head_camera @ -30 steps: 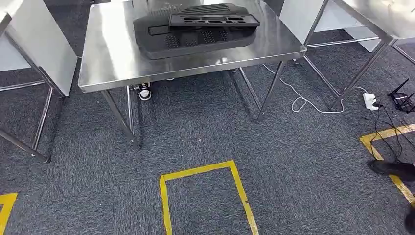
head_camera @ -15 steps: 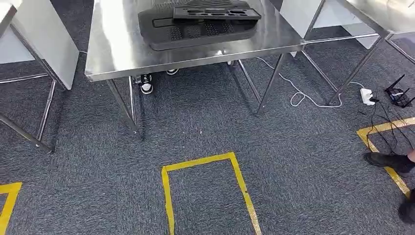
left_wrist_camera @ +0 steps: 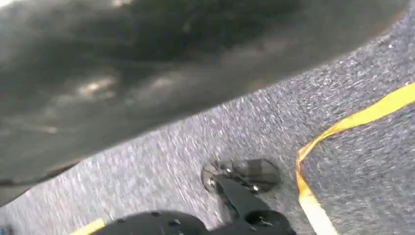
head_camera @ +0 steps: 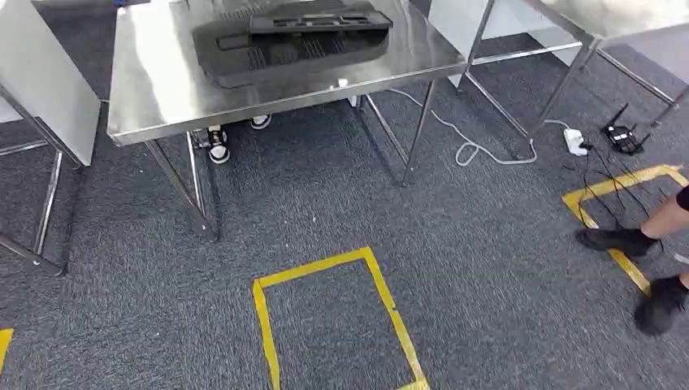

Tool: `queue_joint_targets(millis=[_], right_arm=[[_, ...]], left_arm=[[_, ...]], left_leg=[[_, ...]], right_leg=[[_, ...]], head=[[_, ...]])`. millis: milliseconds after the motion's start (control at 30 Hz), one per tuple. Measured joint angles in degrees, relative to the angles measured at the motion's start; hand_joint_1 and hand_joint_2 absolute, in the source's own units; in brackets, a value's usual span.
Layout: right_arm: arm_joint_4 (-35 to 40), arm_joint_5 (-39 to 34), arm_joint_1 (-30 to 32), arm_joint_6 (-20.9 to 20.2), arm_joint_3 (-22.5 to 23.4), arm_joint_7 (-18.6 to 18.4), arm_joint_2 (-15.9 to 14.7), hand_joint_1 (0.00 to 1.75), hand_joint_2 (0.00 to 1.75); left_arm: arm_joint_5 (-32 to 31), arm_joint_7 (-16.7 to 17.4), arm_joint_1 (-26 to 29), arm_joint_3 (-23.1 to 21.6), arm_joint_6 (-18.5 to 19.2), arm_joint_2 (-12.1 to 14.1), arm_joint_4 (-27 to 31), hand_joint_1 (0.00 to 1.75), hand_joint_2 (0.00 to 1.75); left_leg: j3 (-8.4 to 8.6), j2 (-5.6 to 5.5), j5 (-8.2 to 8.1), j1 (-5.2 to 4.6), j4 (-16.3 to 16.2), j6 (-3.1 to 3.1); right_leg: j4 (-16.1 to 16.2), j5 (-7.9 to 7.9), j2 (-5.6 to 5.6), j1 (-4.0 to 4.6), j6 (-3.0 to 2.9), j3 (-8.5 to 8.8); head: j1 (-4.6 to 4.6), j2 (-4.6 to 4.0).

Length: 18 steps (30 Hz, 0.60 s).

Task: Take the parts from the cabinet and place them on the table.

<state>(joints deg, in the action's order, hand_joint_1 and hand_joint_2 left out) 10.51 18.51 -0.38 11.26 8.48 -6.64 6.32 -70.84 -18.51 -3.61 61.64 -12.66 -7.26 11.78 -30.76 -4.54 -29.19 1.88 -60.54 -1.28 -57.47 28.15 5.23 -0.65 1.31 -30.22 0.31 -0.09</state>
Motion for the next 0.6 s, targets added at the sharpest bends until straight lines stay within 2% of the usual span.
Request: queue_joint_targets(millis=[33,67,100,133,167,233,267,300,333,367,400,433,467,500,600], right_arm=[[0.0,0.13,0.09,0.0,0.0,0.0,0.02,0.0,0.0],[-0.02,0.26,0.12,0.0,0.0,0.02,0.05,0.0,0.0],[-0.04,0.31,0.24,0.0,0.0,0.0,-0.02,0.0,0.0],[-0.04,0.33,0.32,0.0,0.0,0.02,-0.07,0.0,0.0],[-0.07,0.46,0.32,-0.02,0.0,0.02,-0.07,0.0,0.0],[-0.07,0.61,0.09,-0.04,0.0,0.04,0.04,0.0,0.0],[-0.07,0.66,0.09,-0.04,0.0,0.04,0.09,0.0,0.0],[-0.07,0.66,0.15,-0.04,0.0,0.04,0.07,0.0,0.0],[-0.07,0.66,0.27,-0.04,0.0,0.04,0.07,0.0,0.0],[-0.07,0.66,0.32,-0.07,0.0,0.04,0.04,0.0,0.0],[-0.07,0.74,0.32,-0.07,0.0,0.02,0.02,0.0,0.0],[-0.07,0.83,0.24,-0.07,0.0,0.04,0.0,0.0,0.0],[-0.07,0.83,0.05,-0.07,0.0,0.04,0.04,0.0,0.0],[-0.07,0.85,0.0,-0.07,0.0,0.04,0.04,0.0,0.0],[-0.13,0.98,0.16,-0.2,0.0,0.0,0.07,0.0,0.0]], left_arm=[[0.0,0.0,-0.03,0.02,0.0,0.02,0.02,0.0,0.0],[0.0,0.0,-0.23,0.0,0.0,0.02,0.02,0.0,0.0],[0.02,0.0,-0.28,0.0,0.0,-0.04,0.02,0.0,0.0],[0.02,0.0,-0.29,0.0,0.0,-0.07,0.02,0.0,0.0],[0.02,0.0,-0.3,0.0,-0.02,-0.04,0.02,0.0,0.0],[0.02,0.0,-0.19,0.0,0.0,-0.04,0.02,0.0,0.0],[0.02,0.0,-0.19,0.02,0.09,-0.04,0.02,0.0,0.0],[0.0,-0.02,-0.2,0.0,0.2,-0.04,0.02,0.0,0.0],[0.02,-0.18,-0.21,0.0,0.39,-0.04,0.02,0.0,0.0],[0.02,-0.28,-0.25,0.0,0.5,-0.04,0.02,0.0,0.0],[0.0,-0.37,-0.29,0.0,0.52,-0.07,0.02,0.0,0.0],[0.02,-0.42,-0.33,0.0,0.57,-0.11,0.02,0.0,0.0],[0.02,-0.5,-0.37,0.0,0.59,-0.07,0.04,0.0,0.0],[0.02,-0.61,-0.38,0.0,0.63,-0.07,0.02,0.0,0.0],[0.0,-0.81,-0.56,-0.07,0.98,-0.07,0.04,0.0,0.0]], left_leg=[[0.02,0.74,-0.6,-0.2,0.58,0.3],[-0.36,1.31,-0.6,-0.45,0.45,0.73],[-0.5,2.02,-0.26,-0.08,0.93,1.27],[-0.46,2.76,-0.06,-0.06,1.12,1.63],[-0.63,3.32,0.02,-0.06,1.15,2.21],[-0.95,5.05,0.08,-0.24,1.15,2.47],[-1.08,6.02,0.09,-0.28,1.15,2.5],[-1.1,6.77,0.1,-0.28,1.15,2.5],[-1.07,7.53,0.1,-0.27,1.15,2.49],[-1.01,8.18,0.1,-0.22,1.15,2.48],[-0.92,8.8,0.11,-0.18,1.15,2.44],[-0.79,9.43,0.1,-0.2,1.15,2.37],[-0.66,9.9,0.02,-0.74,1.15,2.04],[-0.53,10.38,-0.06,-0.75,1.21,1.66],[0.19,11.92,0.16,-0.69,1.92,0.44]], right_leg=[[-0.13,-0.22,0.61,-0.13,0.33,-0.09],[-0.01,-0.55,1.2,-0.34,0.84,-0.74],[-0.15,-0.53,1.55,0.06,1.16,-1.22],[-1.23,0.05,-1.45,-0.06,1.29,-2.01],[-3.77,1.35,-3.31,0.08,1.13,-3.38],[-12.72,4.72,-4.39,-0.07,0.83,-8.1],[-16.98,5.9,-4.53,-0.17,0.96,-10.27],[-18.25,5.8,-4.61,-0.28,1.33,-10.95],[-16.64,4.78,-4.75,-0.37,1.91,-10.09],[-12.69,3.07,-5.11,-0.43,2.51,-8.03],[-7.28,1.1,-5.89,-0.47,3.0,-5.1],[-1.45,-0.65,-8.07,-0.41,3.21,-1.79],[-0.02,-0.8,-9.91,-0.04,2.66,-1.32],[0.34,-1.17,-9.35,0.3,2.28,-1.37],[0.41,-1.42,-7.37,0.51,1.11,-2.12]], head=[[-0.22,0.0],[0.07,0.0],[-0.04,0.0],[-0.07,0.0],[0.52,0.0],[0.59,0.0],[0.66,0.0],[0.61,0.0],[0.63,0.0],[0.68,0.0],[0.63,0.0],[0.7,0.0],[0.61,0.0],[0.5,0.0],[0.5,0.0]])
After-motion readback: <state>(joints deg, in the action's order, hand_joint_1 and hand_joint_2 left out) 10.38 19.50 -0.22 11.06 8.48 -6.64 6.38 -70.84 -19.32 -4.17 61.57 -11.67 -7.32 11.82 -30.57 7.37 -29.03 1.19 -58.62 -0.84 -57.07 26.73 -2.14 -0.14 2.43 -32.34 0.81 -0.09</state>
